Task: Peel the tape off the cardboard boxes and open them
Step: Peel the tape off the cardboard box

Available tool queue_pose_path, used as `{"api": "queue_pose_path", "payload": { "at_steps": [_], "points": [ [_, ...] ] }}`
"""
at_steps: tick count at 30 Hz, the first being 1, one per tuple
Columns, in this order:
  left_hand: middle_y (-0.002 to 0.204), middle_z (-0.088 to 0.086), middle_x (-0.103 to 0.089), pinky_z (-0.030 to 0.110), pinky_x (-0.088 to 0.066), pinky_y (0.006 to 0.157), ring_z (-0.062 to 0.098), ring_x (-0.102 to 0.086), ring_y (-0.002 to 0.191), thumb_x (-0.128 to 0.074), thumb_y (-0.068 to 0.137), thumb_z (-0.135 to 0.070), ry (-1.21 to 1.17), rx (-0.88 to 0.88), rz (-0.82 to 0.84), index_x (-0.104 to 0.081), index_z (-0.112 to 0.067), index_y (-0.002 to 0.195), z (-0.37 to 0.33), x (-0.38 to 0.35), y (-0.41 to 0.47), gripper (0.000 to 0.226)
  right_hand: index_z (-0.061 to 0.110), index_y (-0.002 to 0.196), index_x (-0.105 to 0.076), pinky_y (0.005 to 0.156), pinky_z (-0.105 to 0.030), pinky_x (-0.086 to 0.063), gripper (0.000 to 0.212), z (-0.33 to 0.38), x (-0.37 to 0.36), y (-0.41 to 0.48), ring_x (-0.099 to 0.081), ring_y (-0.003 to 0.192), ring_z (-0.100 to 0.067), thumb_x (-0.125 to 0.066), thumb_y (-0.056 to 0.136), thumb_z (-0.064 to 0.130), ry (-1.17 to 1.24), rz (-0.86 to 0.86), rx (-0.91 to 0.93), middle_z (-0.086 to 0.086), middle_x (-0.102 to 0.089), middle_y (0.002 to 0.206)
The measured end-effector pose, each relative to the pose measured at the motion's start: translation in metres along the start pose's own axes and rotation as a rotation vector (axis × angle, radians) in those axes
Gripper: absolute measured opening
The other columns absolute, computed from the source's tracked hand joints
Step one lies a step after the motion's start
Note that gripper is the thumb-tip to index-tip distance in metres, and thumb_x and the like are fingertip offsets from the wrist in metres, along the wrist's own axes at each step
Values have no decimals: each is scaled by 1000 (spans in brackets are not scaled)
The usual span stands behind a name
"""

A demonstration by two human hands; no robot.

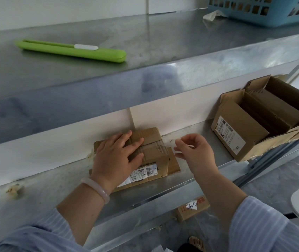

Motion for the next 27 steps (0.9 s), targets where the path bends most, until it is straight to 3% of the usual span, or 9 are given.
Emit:
{"api": "queue_pose_path", "payload": {
  "at_steps": [5, 8, 11, 14, 17, 21, 24, 27],
  "points": [
    [149, -7, -42, 44, -31, 108, 21, -36, 136, -20, 87, -66, -11, -3, 1, -49, -46, 135, 1, -1, 0, 58, 25, 104, -54, 87, -45, -57, 34, -2, -10, -1, -72, 91, -16, -78, 81, 19, 34, 51, 41, 3, -75, 94],
    [149, -8, -41, 44, -30, 109, 22, -35, 137, -21, 87, -66, -21, -9, 8, -47, -47, 136, 2, -2, 0, 58, 29, 105, -52, 84, -36, -57, 39, 5, -10, -2, -71, 86, -14, -79, 81, 16, -25, 77, 104, 5, -76, 85],
    [148, -8, -43, 45, -32, 107, 22, -38, 135, -25, 88, -65, -43, -48, 3, -49, -46, 134, 2, -1, -2, 55, 30, 100, -61, 72, -19, -56, 28, 16, -7, -3, -69, 78, -4, -77, 83, 16, -155, 49, 209, 7, -74, 80],
    [148, -9, -42, 44, -31, 108, 21, -37, 135, -27, 88, -65, -59, -92, 15, -48, -47, 134, 3, -2, -6, 53, 22, 87, -73, 70, -14, -55, 10, 21, -9, -3, -66, 74, -1, -74, 84, 13, -343, -25, 371, 11, -71, 78],
    [148, -9, -42, 45, -32, 108, 22, -38, 134, -30, 88, -64, -94, -120, 24, -48, -48, 134, 3, -1, -9, 52, 17, 88, -76, 71, -16, -55, 8, 21, -18, -4, -65, 75, -4, -73, 84, 10, -534, -24, 616, 8, -71, 84],
    [148, -10, -41, 44, -32, 107, 21, -39, 133, -32, 89, -63, -93, -149, 29, -48, -48, 134, 4, 0, -9, 50, 17, 98, -76, 75, -2, -45, 14, 8, -22, -8, -59, 83, 10, -69, 88, 11, -577, 106, 712, 12, -68, 94],
    [149, -10, -41, 45, -32, 107, 21, -38, 135, -32, 89, -62, -95, -163, 35, -47, -47, 134, 3, 1, -9, 50, 25, 110, -74, 80, -10, -50, 21, -3, -15, -4, -62, 92, 6, -64, 92, 21, -518, 138, 567, 15, -70, 100],
    [150, -11, -39, 48, -35, 107, 20, -37, 135, -34, 90, -61, -105, -194, 49, -46, -48, 135, 4, 1, -10, 48, 24, 119, -68, 82, -27, -58, 26, -13, -12, 7, -70, 89, -8, -60, 95, 26, -101, 173, 91, 9, -74, 97]
  ]
}}
Point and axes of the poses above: each hand's wrist, its own y-axis towards the middle knuckle, its own x-axis out of the back of the hand, z = x × y, the point moved 5 cm from there along y, towards the middle knuckle
